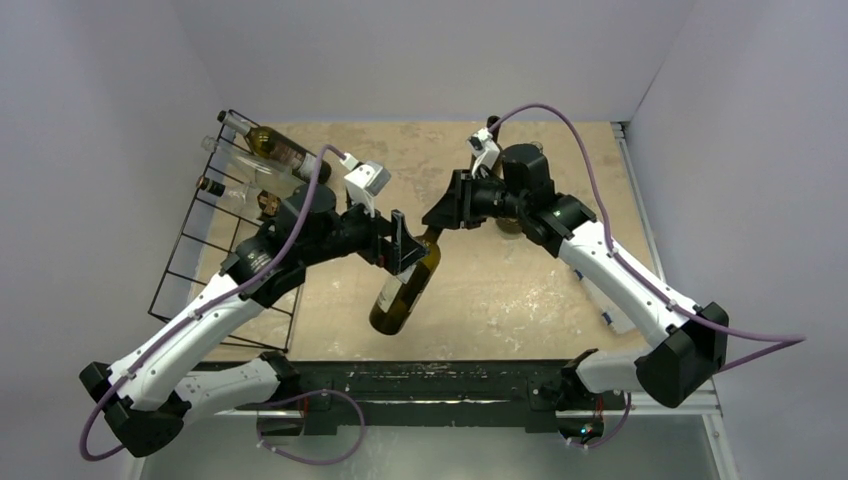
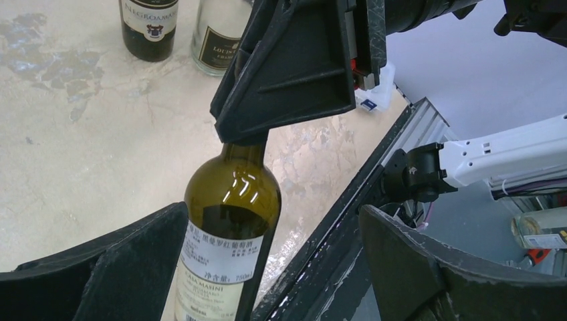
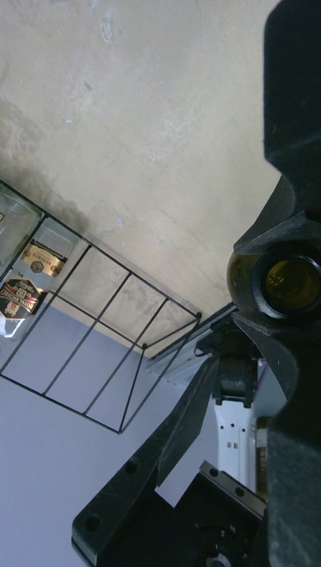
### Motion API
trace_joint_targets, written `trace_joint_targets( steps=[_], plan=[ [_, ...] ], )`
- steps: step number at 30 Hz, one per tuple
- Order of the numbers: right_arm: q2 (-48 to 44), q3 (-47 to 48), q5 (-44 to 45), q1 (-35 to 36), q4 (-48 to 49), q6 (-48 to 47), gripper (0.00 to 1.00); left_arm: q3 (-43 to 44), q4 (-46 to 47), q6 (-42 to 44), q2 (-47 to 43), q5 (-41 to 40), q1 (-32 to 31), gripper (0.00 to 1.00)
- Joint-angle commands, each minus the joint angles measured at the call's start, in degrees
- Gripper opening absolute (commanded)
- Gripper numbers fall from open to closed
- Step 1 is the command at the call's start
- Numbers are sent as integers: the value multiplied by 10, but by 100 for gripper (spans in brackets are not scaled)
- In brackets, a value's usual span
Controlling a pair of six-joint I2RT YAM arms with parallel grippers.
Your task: Put the wine bottle on the wine rack
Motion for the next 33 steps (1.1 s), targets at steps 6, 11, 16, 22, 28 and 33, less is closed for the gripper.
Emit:
trace_joint_targets(
  steps=[6,11,16,22,28,33],
  plan=[
    [-23,-31,-102,0,148,113,0,15,35,-1,34,-50,-25,94],
    [-29,-48,-111,0,173,137,0,13,40,1,46,-61,-28,89],
    [-32,-57,-117,1,192,152,0,16,40,10,62,-62,-32,81],
    [-31,-58,-122,0,198,156,0,26,13,21,74,-50,-35,82],
    [-30,-47,-127,0,189,150,0,56,-86,50,82,-69,-35,99],
    [-28,-41,-120,0,184,141,0,46,-106,60,83,-56,-36,100]
  ],
)
